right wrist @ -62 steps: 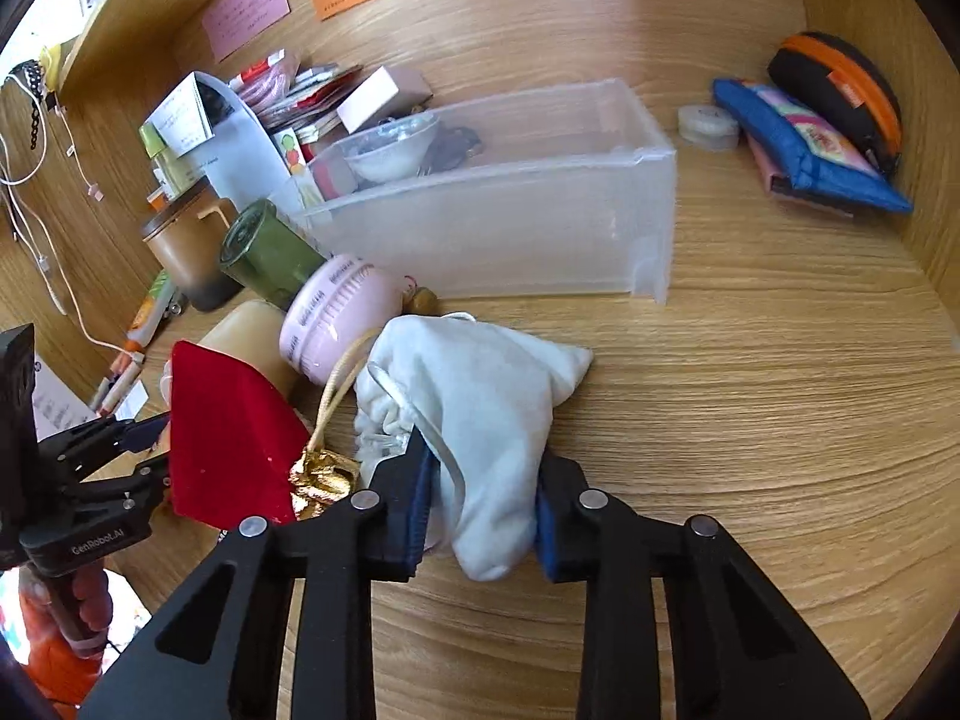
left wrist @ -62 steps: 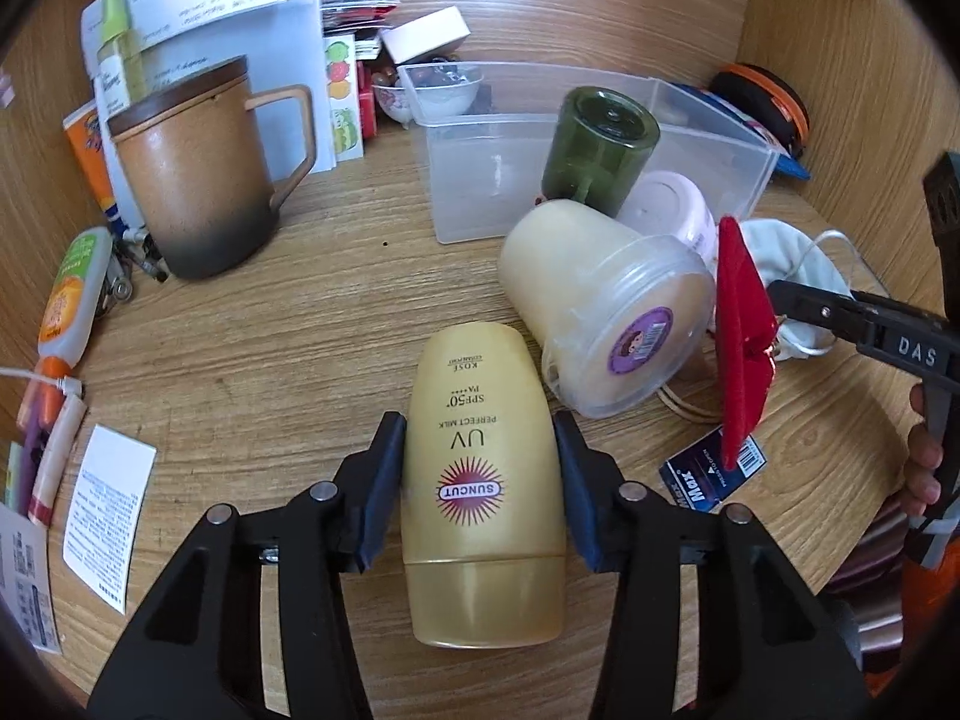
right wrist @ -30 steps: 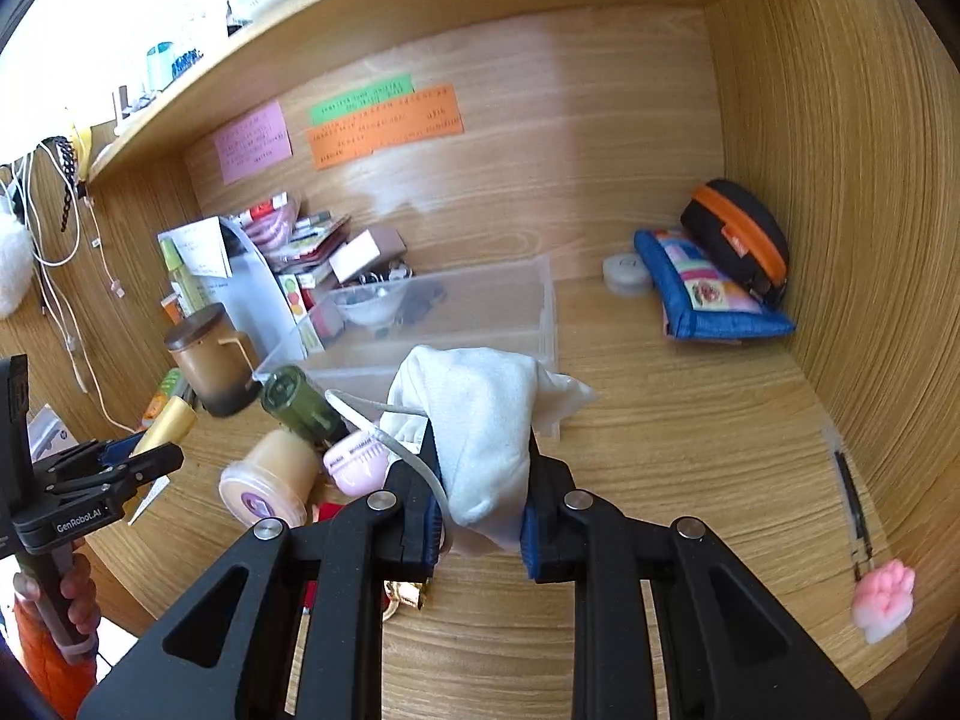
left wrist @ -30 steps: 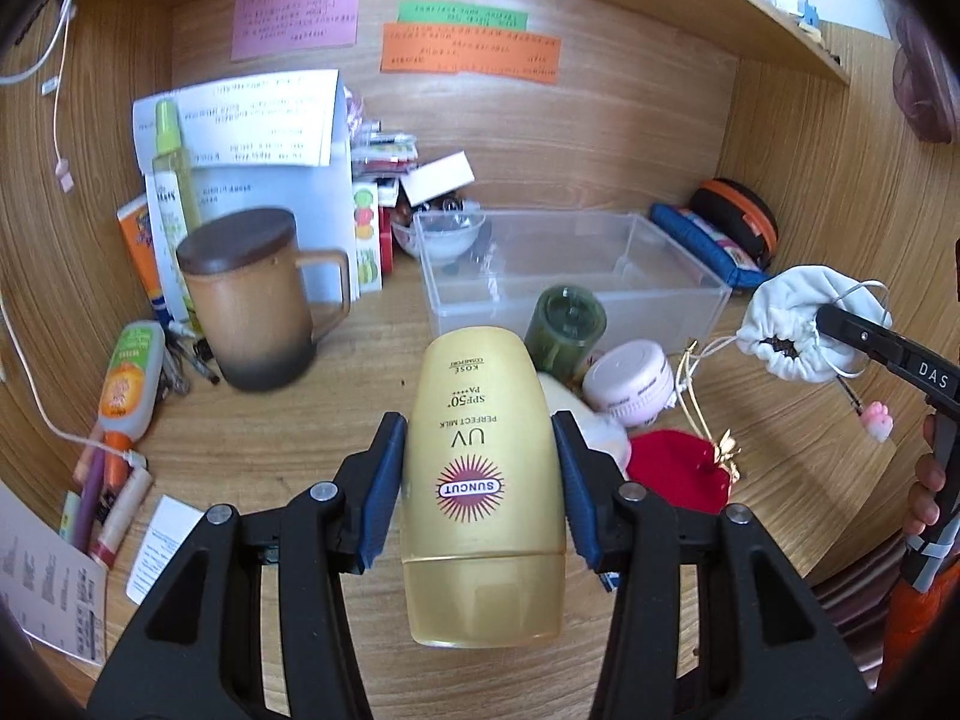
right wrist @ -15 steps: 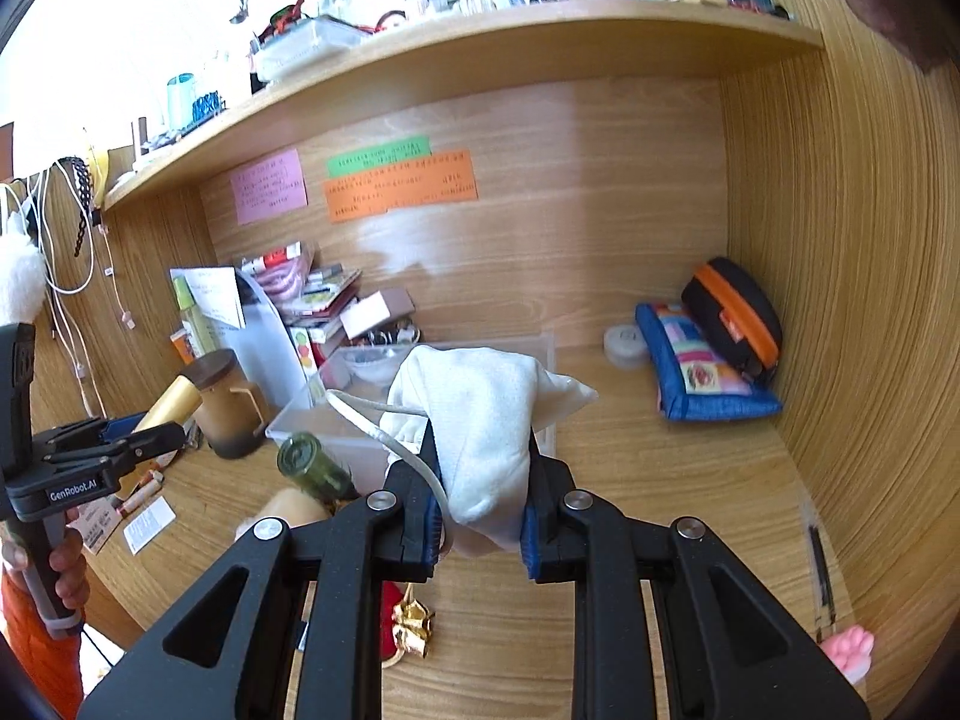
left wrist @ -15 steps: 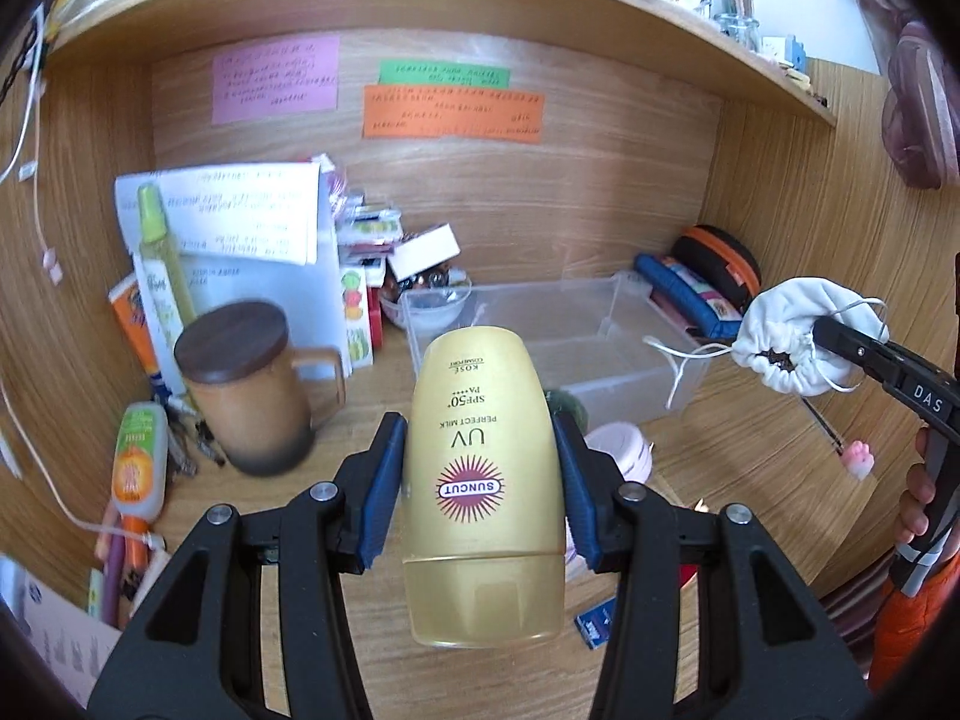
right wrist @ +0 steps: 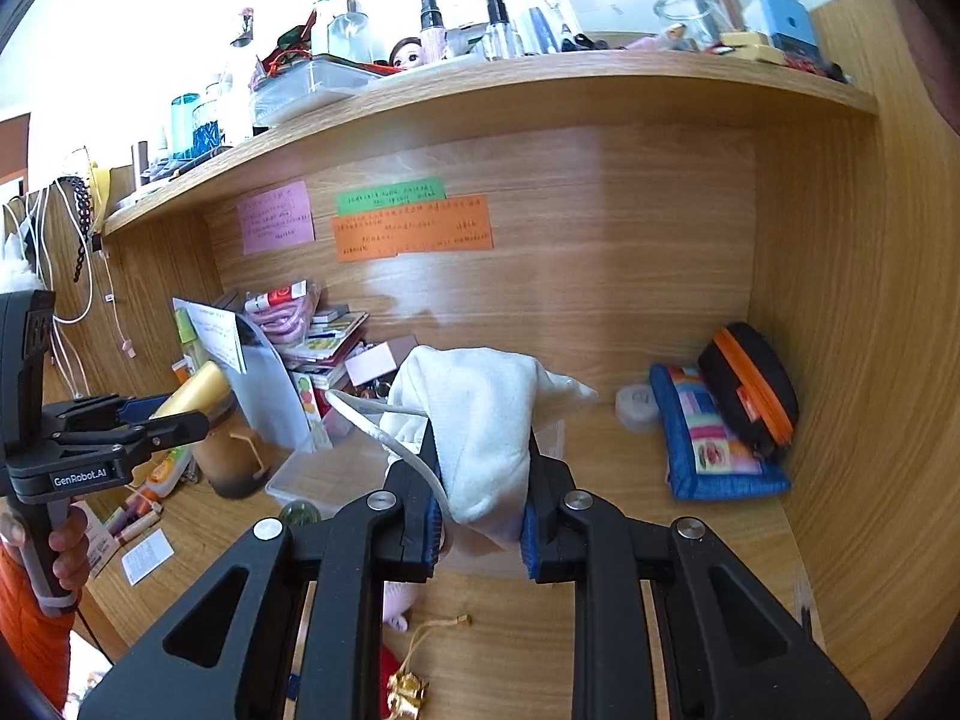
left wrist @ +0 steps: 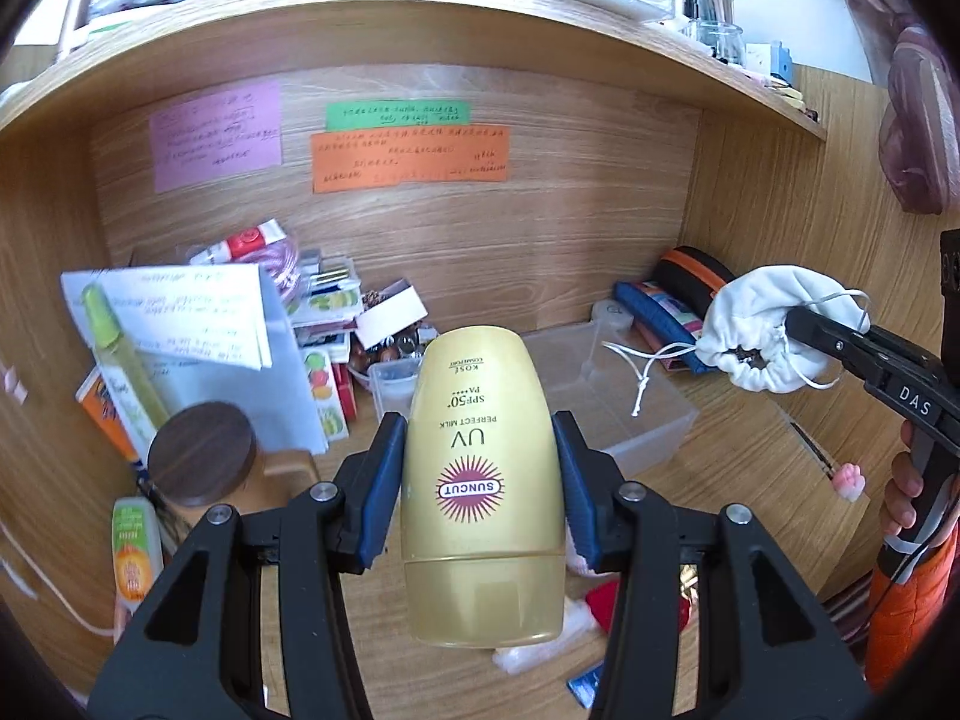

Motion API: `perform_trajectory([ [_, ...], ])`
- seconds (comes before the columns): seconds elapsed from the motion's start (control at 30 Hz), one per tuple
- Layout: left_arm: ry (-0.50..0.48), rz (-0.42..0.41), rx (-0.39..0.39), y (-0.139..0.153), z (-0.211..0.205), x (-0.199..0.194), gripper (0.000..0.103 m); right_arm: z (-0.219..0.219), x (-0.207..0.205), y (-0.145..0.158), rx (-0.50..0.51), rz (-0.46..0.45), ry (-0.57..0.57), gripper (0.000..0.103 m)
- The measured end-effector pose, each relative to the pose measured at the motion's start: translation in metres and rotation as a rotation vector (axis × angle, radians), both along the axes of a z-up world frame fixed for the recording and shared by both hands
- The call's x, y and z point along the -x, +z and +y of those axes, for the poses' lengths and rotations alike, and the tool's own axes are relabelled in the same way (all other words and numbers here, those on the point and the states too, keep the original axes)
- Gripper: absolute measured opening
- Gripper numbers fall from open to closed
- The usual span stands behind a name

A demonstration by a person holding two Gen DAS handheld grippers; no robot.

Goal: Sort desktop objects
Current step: 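Lift the sunscreen bottle with left tool while right tool lifts the white pouch, then lower both held items into the clear bin and open both tools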

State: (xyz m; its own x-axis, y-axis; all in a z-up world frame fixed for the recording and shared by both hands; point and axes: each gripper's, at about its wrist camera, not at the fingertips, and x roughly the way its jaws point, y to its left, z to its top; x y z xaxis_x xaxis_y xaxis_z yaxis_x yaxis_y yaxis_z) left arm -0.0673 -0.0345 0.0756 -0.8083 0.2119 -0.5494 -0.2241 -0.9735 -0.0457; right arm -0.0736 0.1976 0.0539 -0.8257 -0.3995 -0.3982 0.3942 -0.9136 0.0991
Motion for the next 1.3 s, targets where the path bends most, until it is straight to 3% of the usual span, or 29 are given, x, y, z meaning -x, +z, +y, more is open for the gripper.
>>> perform_trajectory([
  [0.33, -0.017, -0.081, 0.013, -0.007, 0.005, 0.062, 0.048, -0.026, 0.050, -0.004, -0.063, -0.032, 0.048, 0.018],
  [0.77, -0.039, -0.230, 0.032, -0.057, 0.010, 0.131, 0.048, -0.070, 0.116, -0.041, -0.159, -0.148, 0.118, 0.018],
  [0.97, -0.048, -0.311, 0.078, -0.089, 0.013, 0.153, 0.048, -0.080, 0.142, -0.067, -0.227, -0.232, 0.131, 0.018],
  [1.0, -0.049, -0.321, 0.082, -0.092, 0.012, 0.155, 0.047, -0.082, 0.146, -0.072, -0.244, -0.244, 0.132, 0.018],
  [1.07, -0.059, -0.340, 0.092, -0.099, 0.014, 0.160, 0.034, -0.085, 0.153, -0.078, -0.266, -0.264, 0.136, 0.018],
  [1.3, -0.082, -0.358, 0.122, -0.104, 0.019, 0.164, 0.033, -0.095, 0.169, -0.099, -0.353, -0.322, 0.150, 0.018],
])
